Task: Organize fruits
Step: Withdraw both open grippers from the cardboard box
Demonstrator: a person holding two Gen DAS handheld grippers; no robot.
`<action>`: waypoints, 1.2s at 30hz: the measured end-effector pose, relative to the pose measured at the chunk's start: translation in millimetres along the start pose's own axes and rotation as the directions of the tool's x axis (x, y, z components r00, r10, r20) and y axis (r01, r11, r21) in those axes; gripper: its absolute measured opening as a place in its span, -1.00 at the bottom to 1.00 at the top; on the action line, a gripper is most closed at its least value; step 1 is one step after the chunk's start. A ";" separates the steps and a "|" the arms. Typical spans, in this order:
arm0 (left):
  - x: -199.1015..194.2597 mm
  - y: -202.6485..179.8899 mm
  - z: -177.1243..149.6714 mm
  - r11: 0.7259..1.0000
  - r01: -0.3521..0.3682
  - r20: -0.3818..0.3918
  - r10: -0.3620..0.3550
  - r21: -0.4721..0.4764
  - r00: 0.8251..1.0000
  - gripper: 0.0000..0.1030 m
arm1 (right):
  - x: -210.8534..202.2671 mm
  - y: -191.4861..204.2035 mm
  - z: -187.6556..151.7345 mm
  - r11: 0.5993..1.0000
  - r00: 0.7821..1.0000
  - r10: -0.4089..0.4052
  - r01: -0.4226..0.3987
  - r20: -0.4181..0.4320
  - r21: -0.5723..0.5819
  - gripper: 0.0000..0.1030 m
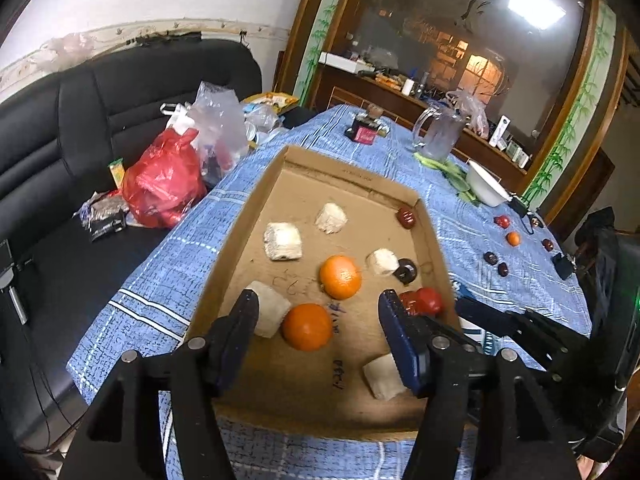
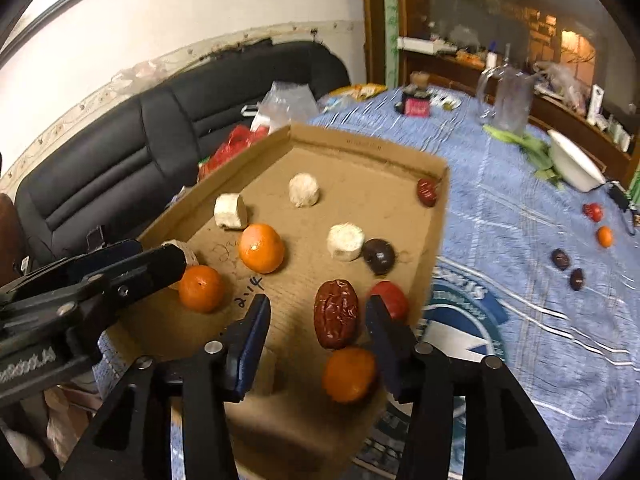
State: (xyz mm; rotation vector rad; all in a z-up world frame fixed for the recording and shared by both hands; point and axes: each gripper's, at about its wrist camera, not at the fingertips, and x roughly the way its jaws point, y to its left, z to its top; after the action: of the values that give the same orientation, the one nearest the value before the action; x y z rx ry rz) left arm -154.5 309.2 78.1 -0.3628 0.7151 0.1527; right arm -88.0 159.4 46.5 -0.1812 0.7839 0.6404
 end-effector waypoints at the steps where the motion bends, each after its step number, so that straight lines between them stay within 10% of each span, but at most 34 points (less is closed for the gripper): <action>1: -6.3 -3.8 0.6 1.000 0.002 0.017 -0.002 0.006 1.000 0.28 | -6.1 -3.8 -2.8 1.000 1.000 -0.010 0.010 0.011 0.013 0.11; 6: -39.0 -27.5 2.2 0.997 -0.051 0.139 0.041 0.063 0.989 0.35 | -39.2 -32.7 -19.7 0.991 0.998 -0.039 0.032 0.051 0.126 0.16; 9: -74.7 -49.8 -1.4 0.987 -0.139 0.292 0.112 0.075 0.950 0.93 | -58.7 -45.3 -29.7 0.983 0.996 -0.059 0.046 0.069 0.179 0.17; 14: -121.6 -73.2 -14.3 0.990 -0.127 0.442 0.084 0.069 0.893 1.00 | -90.8 -55.4 -47.1 0.971 0.991 -0.085 0.059 0.102 0.232 0.24; 19: -123.6 -113.2 -32.0 0.953 -0.247 0.415 0.157 0.173 0.896 1.00 | -118.5 -57.3 -66.4 0.967 0.985 -0.107 0.071 0.138 0.246 0.31; 36: -91.8 -169.9 -67.6 0.909 -0.225 0.260 0.136 0.351 0.956 1.00 | -143.9 -104.2 -106.4 0.918 0.963 -0.233 0.172 0.136 0.359 0.50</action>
State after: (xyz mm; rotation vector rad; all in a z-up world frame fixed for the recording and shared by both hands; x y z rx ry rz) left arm -220.5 125.1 138.3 0.0935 0.5312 0.2256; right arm -165.9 -31.6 65.0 0.1139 0.6825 0.3084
